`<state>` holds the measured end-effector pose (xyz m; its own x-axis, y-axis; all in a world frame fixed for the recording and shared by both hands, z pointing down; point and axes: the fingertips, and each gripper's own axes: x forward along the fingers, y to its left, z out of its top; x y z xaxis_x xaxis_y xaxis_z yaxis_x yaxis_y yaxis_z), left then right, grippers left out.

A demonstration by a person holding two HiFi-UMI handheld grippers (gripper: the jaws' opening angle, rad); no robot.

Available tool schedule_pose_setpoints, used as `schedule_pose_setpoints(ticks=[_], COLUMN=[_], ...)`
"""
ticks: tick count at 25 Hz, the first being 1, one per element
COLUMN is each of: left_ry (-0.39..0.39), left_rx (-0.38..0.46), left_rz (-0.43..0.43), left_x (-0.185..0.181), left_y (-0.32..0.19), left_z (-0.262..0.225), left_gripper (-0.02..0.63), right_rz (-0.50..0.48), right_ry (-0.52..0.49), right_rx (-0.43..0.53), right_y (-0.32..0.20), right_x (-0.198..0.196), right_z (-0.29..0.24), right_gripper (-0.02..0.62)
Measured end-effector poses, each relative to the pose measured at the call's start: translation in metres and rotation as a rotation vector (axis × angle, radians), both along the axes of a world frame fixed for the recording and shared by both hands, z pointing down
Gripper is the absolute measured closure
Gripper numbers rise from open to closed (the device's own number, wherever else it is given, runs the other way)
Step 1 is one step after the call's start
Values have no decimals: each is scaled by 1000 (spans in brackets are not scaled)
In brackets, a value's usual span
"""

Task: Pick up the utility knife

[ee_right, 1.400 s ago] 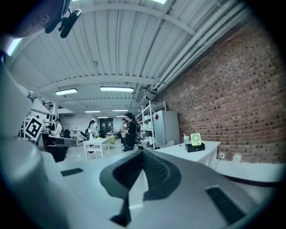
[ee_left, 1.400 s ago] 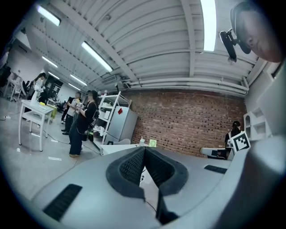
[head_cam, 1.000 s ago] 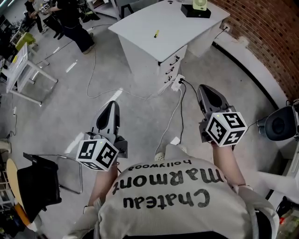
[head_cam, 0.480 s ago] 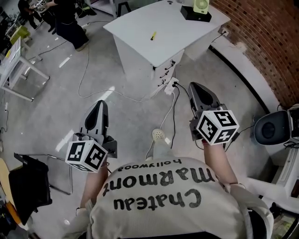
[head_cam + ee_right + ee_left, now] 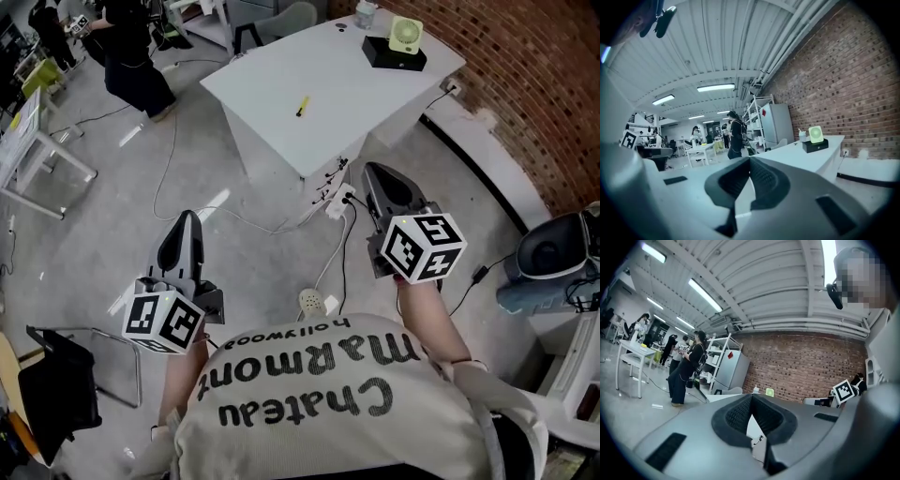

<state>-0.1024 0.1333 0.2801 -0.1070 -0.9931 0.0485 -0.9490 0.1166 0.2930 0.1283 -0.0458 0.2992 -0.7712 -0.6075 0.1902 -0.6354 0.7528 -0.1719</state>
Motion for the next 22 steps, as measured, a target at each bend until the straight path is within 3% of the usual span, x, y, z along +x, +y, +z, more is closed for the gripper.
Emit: schedule_pose_setpoints(ticks=[12,22], left_ry=[-16,18], left_rx=[1,-29], left_rz=[-75,-135], left_x=[-23,-45], left_y=[-86,-122], left_z=[-5,11], left_gripper=[604,604], right_rz=[-63,-111], right_ry=[-11,-2], right_rx=[-25,-101], right_y=[-107,-156], right_x=[-32,-61], right_z=[2,33], right_gripper=[592,592])
